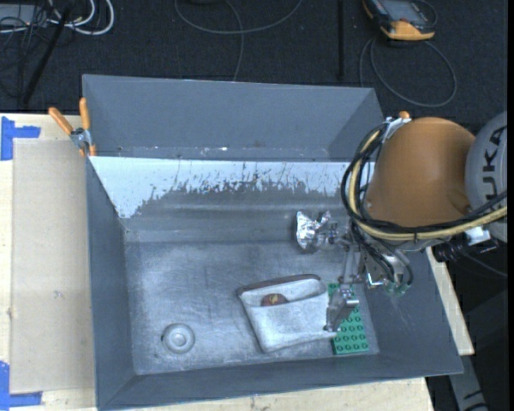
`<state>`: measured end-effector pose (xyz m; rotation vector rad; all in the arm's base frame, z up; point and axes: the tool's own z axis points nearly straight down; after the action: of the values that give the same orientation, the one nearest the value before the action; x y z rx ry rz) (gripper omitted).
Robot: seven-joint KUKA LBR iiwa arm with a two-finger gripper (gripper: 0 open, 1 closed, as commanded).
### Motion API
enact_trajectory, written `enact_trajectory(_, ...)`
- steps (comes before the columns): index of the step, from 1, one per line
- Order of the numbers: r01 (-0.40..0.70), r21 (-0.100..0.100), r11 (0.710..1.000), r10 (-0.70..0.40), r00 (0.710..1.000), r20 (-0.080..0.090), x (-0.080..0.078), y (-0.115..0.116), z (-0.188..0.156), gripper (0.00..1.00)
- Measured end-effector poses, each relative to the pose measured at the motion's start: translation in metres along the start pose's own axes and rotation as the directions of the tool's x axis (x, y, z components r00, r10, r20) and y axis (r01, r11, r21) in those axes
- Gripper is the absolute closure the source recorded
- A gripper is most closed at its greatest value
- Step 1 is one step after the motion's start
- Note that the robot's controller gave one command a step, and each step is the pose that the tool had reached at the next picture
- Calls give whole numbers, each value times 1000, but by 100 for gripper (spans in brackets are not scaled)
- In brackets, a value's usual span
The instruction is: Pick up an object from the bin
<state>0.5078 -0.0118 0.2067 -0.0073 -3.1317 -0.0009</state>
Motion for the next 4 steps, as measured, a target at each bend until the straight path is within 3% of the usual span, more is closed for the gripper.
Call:
enact_trajectory(1,122,2,993,-122,993,3,-39,-79,116,0)
enact_trajectory(2,124,1,992,-124,992,9,-40,-77,111,100)
enact_trajectory(3,124,1,992,-124,992,9,-40,-77,111,100)
enact_trajectory(4,139,2,990,-139,990,11,-42,-70,90,100)
